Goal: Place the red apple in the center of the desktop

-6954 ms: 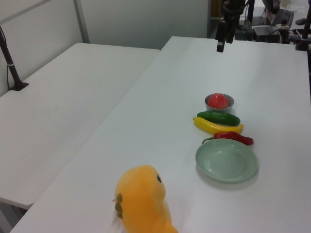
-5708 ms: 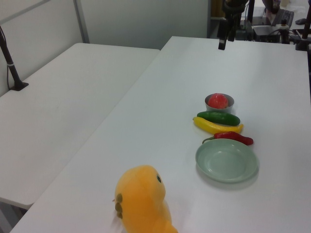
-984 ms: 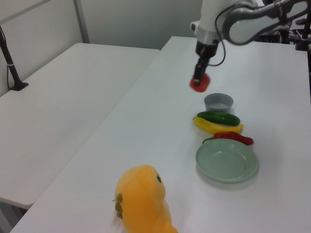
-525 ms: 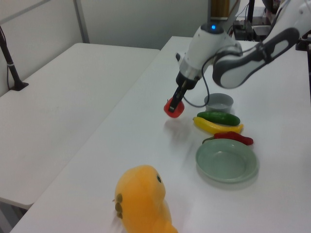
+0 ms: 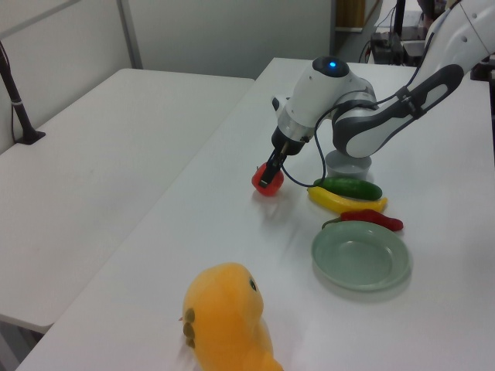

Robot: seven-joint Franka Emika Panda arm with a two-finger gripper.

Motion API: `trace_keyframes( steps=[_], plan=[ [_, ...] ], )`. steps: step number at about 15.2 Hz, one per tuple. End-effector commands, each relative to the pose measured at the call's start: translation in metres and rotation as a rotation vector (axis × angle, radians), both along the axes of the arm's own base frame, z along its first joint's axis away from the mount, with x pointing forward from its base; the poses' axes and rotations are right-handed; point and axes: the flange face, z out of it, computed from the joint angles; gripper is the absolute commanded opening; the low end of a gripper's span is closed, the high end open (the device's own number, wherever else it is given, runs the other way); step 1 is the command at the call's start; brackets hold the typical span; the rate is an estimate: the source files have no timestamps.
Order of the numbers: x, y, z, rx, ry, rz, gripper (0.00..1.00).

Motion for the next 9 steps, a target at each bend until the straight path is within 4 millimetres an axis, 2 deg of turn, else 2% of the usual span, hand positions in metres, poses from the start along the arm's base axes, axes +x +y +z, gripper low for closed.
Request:
trace_keyframes(
  steps=[1,5,9],
  plan=[
    [0.004,0.002,0.003,-0.027,-0.024,0.006,1.0],
    [0.005,-0.003,0.008,-0.029,-0.027,-0.003,1.0],
    [-0.002,-0.012,0.03,-0.059,0.034,-0.051,1.0]
  ],
)
